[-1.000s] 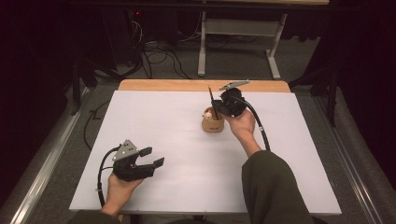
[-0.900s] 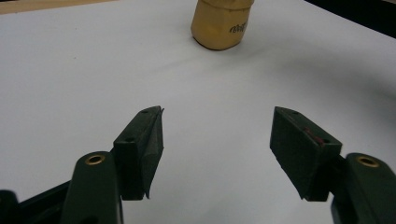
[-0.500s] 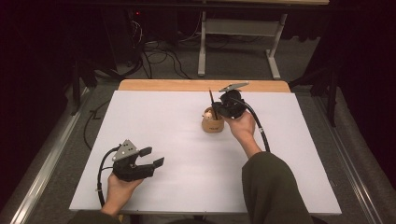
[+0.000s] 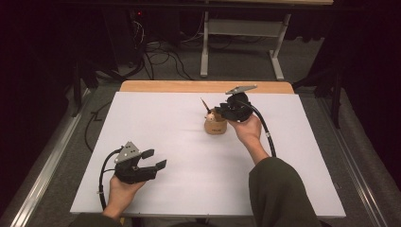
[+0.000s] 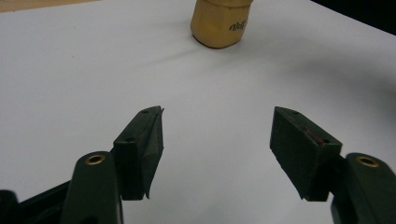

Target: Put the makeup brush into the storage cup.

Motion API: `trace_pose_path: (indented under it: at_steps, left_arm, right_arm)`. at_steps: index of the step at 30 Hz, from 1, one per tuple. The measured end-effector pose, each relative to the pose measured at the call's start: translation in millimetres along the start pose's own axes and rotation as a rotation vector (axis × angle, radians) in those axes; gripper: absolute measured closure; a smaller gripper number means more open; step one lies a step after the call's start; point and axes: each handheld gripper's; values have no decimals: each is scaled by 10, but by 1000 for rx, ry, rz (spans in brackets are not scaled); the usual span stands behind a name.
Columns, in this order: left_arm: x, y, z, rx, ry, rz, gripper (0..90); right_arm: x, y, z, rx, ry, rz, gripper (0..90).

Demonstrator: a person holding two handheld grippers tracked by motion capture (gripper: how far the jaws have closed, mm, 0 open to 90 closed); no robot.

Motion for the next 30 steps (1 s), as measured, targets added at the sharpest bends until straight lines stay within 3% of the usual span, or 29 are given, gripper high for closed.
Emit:
trace_pose_path:
  at_steps: [12, 30]
  left_arm:
    - [4, -3, 0, -1, -1, 0, 354]
    - [3, -3, 1, -3, -2, -3, 354]
  right_arm:
    - [11, -57, 15, -13, 12, -16, 577]
    - [7, -221, 89, -45, 1, -12, 538]
Point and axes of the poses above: each handheld gripper's, and its own axes: y roughly forward along the jaws, z roughly out of its underside, x roughly to its left, and after that the axes turned 11 degrees about x, right-handed
